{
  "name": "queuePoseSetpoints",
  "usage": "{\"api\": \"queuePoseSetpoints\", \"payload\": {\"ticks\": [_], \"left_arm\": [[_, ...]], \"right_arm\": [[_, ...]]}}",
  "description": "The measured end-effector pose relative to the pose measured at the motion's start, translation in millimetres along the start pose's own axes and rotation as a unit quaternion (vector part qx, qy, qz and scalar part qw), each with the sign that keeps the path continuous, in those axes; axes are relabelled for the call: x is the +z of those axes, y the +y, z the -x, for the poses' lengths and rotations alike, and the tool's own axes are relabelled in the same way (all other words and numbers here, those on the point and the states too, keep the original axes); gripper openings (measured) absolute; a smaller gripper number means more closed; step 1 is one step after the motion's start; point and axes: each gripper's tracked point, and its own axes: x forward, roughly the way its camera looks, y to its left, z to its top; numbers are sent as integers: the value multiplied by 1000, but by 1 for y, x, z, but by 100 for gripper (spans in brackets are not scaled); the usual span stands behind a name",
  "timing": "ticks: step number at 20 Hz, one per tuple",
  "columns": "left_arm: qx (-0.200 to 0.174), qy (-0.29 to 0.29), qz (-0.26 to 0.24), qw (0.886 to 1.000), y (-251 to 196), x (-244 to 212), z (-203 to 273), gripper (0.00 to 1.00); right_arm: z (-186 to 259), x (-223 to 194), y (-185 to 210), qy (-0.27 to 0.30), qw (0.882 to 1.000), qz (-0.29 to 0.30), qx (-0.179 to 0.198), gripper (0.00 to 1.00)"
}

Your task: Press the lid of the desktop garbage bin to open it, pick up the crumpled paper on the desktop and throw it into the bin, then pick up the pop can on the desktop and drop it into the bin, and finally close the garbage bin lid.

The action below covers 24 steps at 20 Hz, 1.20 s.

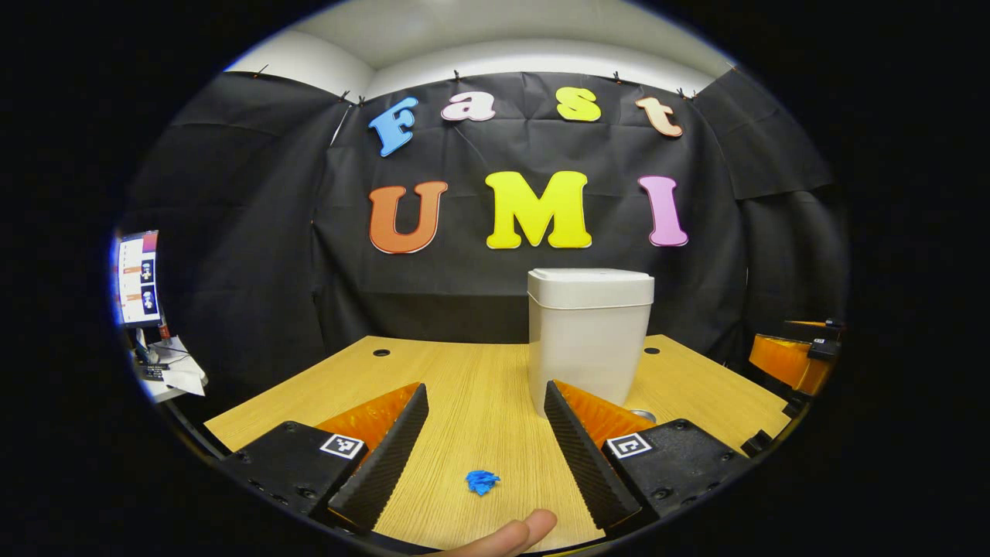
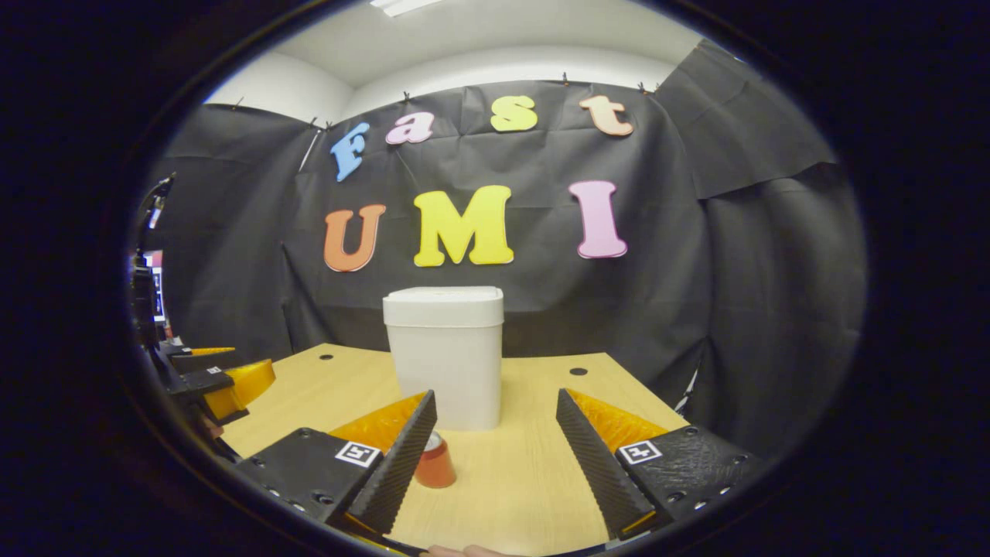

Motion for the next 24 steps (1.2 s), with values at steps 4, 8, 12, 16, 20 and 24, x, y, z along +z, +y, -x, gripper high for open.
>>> {"api": "queuePoseSetpoints", "payload": {"ticks": [4,8,12,16,20,24], "left_arm": [[6,1,1,1000,7,2,0,98],[12,7,2,1000,10,-2,-4,98],[18,13,2,1000,18,-4,-6,98],[26,26,8,999,28,-10,-13,98],[31,29,16,999,32,-10,-13,98],[30,29,14,999,41,-10,-15,98]], "right_arm": [[-9,23,-5,-25,999,15,-15,96],[-29,48,8,-39,999,14,-3,95],[-59,81,29,-48,999,7,17,93],[-97,112,40,-48,999,1,15,95],[-142,128,46,-27,999,-17,14,90],[-187,132,51,4,1000,-18,16,71]]}}
